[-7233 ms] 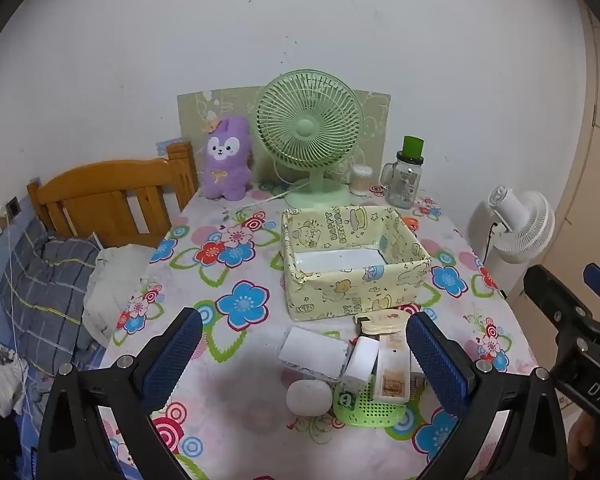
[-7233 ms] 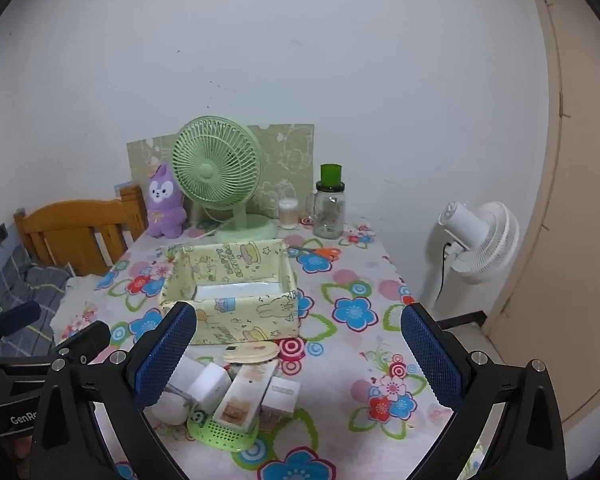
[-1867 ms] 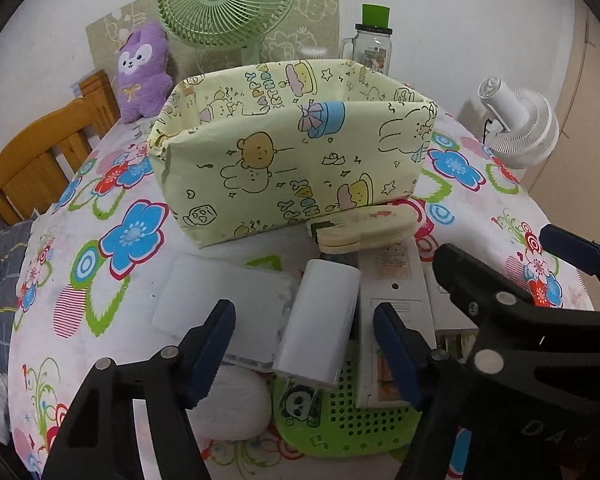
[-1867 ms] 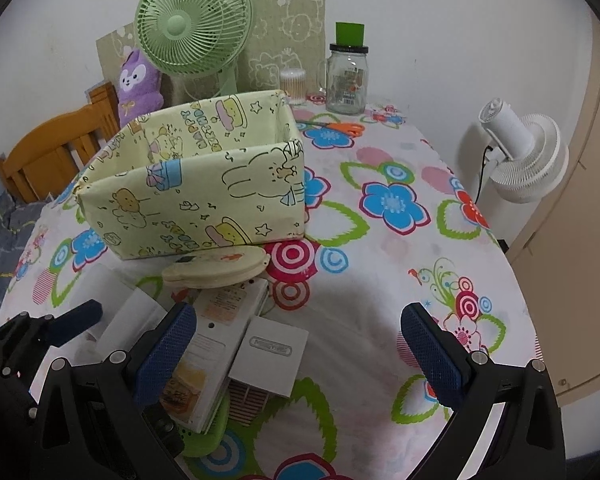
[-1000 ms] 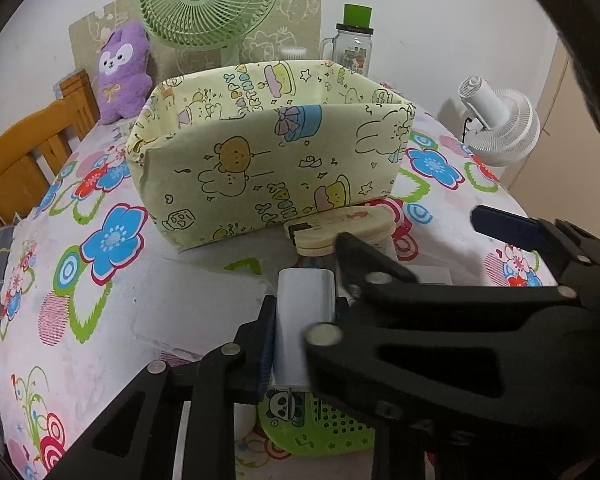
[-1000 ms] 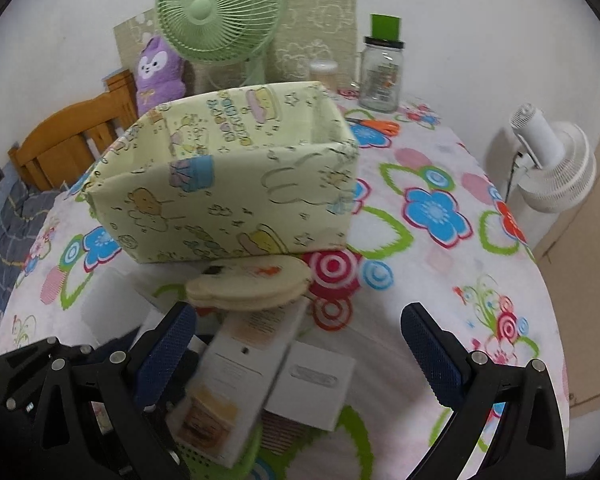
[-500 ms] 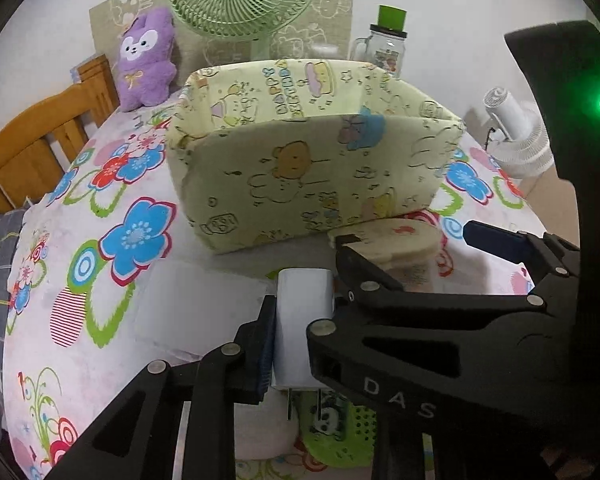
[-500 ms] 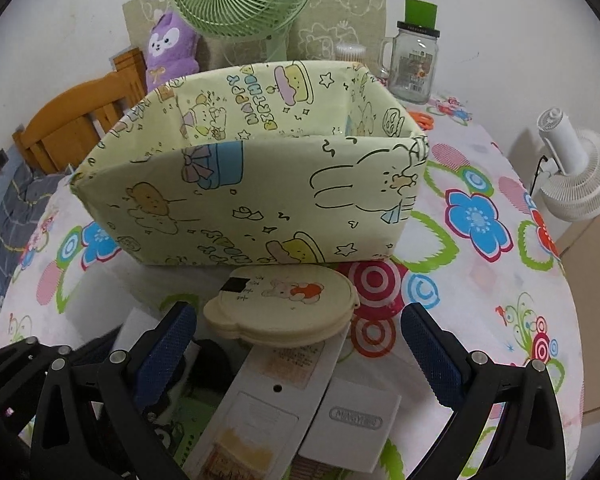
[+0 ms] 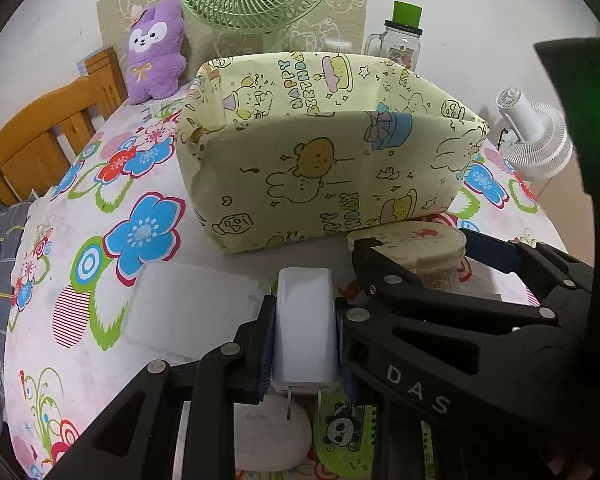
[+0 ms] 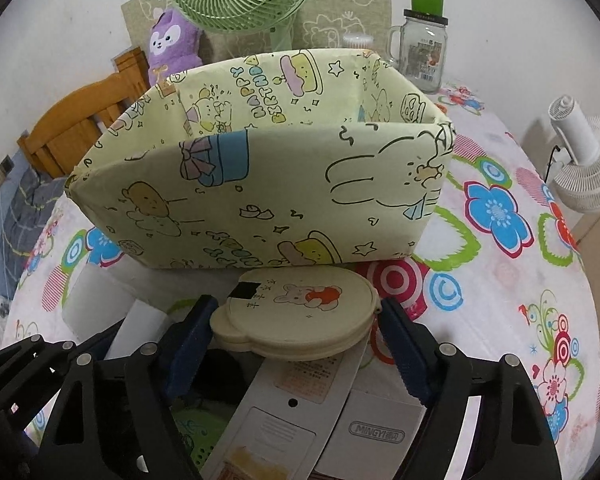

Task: Organize rigid objects
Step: 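Close the left gripper on the white charger and lift while the right grips the beige container, then carry the charger into the yellow box with the left while the right lifts the beige container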

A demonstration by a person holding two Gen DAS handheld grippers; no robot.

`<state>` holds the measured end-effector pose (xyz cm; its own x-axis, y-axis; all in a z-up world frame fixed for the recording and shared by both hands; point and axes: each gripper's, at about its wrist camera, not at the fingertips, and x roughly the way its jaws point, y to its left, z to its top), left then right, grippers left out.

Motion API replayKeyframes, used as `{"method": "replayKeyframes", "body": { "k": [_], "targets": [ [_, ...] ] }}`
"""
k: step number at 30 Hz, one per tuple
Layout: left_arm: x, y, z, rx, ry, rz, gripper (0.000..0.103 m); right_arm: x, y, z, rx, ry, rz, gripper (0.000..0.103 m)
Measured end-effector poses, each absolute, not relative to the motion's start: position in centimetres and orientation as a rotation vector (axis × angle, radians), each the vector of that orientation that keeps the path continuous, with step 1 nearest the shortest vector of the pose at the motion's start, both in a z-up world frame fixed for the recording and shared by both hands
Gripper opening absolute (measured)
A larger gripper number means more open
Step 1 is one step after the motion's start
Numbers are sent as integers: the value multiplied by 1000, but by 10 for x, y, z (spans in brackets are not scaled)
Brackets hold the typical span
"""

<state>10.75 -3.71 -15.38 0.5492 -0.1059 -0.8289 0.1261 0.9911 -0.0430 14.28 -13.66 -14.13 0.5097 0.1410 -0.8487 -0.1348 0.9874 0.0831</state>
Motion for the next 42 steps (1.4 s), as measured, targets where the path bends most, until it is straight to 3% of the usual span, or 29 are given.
{"method": "replayKeyframes", "body": {
  "k": [42],
  "targets": [
    [46, -49, -104, 41, 846, -141, 27, 60, -157, -65, 6, 824, 152, 82]
  ]
}}
